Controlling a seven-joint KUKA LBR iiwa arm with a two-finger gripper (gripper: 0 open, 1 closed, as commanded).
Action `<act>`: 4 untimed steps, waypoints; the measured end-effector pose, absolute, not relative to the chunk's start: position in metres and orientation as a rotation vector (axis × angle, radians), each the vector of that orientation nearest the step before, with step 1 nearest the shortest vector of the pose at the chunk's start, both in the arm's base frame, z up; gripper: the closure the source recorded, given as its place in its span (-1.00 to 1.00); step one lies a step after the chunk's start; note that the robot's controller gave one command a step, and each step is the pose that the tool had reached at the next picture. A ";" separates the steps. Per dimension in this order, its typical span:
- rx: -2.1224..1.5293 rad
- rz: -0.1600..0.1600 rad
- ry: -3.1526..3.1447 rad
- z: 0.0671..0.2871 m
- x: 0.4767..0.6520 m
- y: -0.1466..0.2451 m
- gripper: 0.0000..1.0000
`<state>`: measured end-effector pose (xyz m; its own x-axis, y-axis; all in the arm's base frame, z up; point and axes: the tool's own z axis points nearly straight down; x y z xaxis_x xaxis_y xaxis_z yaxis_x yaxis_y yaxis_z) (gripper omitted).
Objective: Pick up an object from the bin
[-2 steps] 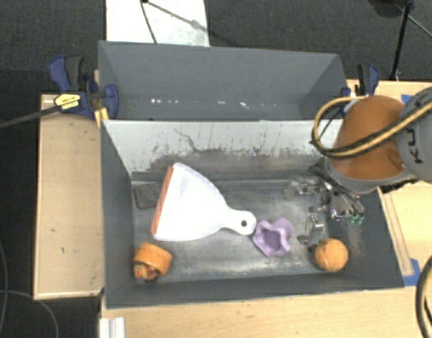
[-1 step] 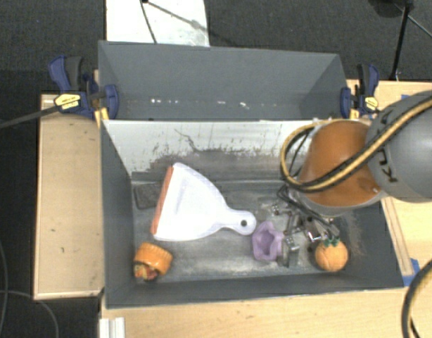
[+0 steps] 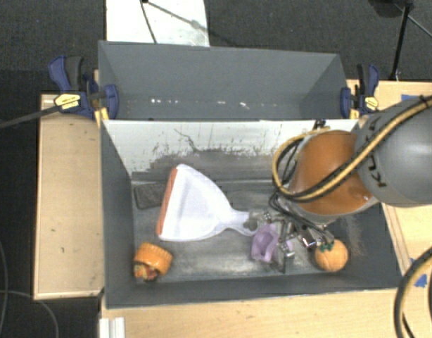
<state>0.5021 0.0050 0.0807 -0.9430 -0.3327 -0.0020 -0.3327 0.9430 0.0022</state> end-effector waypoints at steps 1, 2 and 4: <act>-0.012 0.001 3.135 0.073 0.557 0.059 1.00; -0.012 0.002 3.135 0.073 0.557 0.059 1.00; -0.014 0.000 3.149 0.093 0.553 0.059 1.00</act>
Offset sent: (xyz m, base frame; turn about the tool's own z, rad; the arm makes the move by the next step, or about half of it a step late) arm 0.0000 0.0000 0.0000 0.0000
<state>0.5533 0.0586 0.0931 -0.9999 -0.0090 0.0078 -0.0090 1.0000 -0.0002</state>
